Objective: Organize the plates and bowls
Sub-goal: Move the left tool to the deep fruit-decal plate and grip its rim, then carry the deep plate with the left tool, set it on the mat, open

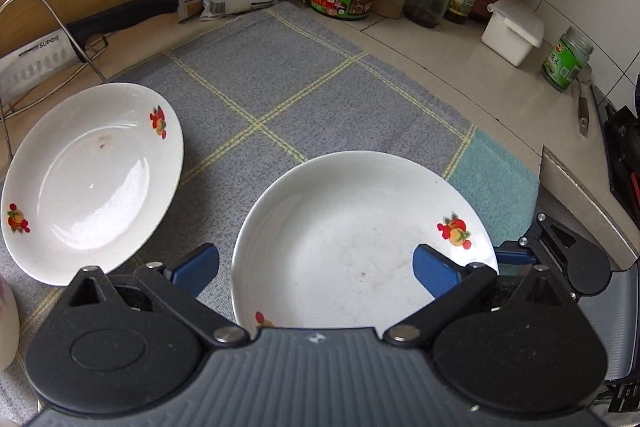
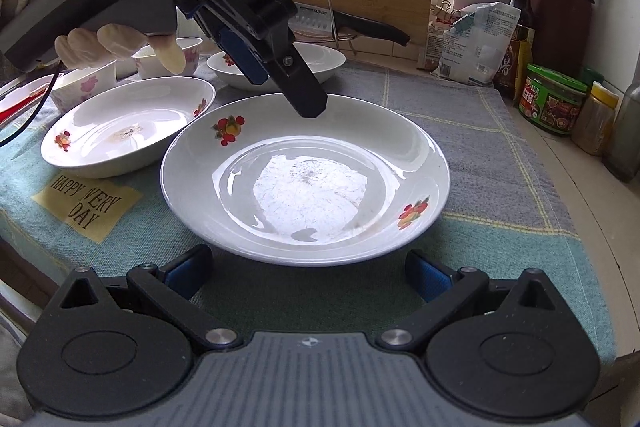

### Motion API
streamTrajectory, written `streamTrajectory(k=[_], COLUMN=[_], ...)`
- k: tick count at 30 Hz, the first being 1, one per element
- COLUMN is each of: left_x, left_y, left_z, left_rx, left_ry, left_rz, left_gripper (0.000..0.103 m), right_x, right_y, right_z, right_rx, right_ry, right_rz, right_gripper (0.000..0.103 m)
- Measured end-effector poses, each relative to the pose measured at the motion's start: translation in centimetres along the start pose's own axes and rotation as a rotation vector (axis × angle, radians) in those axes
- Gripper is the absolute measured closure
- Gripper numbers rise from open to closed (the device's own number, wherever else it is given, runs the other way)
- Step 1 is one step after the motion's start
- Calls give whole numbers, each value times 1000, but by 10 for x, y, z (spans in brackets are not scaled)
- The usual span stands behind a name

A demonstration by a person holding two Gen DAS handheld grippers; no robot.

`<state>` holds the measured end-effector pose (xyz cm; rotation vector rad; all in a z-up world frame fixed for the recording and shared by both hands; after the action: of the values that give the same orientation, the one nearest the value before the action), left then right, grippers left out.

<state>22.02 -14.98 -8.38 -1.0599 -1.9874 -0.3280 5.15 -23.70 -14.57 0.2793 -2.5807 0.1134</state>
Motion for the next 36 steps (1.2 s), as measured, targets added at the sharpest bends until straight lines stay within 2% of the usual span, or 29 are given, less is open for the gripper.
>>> streamTrajectory(k=[5,11,16,36], left_x=[-22,-33,-39,-49], left_y=[5,8,12,18], left_z=[-6,-10,-12,-20], left_rx=[-30,-67,-78,-96], left_ry=[63,129,170,224], left_rz=[49,140,173,231], left_gripper=[2,7,12,16], right_x=[1,1,0,-9], right_y=[1,2,3,-1], right_z=[3,2,1,-8], right_rx=[-6,-17,-20,21], right_ry=[-16,-17,-18,32], right_rz=[11,28,33,-28], right_gripper=[0,0,0,0])
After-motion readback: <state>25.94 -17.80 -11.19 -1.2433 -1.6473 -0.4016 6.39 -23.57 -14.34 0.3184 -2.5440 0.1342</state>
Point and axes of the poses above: each gripper's, at about its wrist camera, not at the fingertips, and x roughly against the way its jaws point, y to its left, z to its underside, the point moved 2 cm from there along -x, roughly the way its jaws point, and after that the axes turned 8 degrees about -y, right-handed, at the moved point
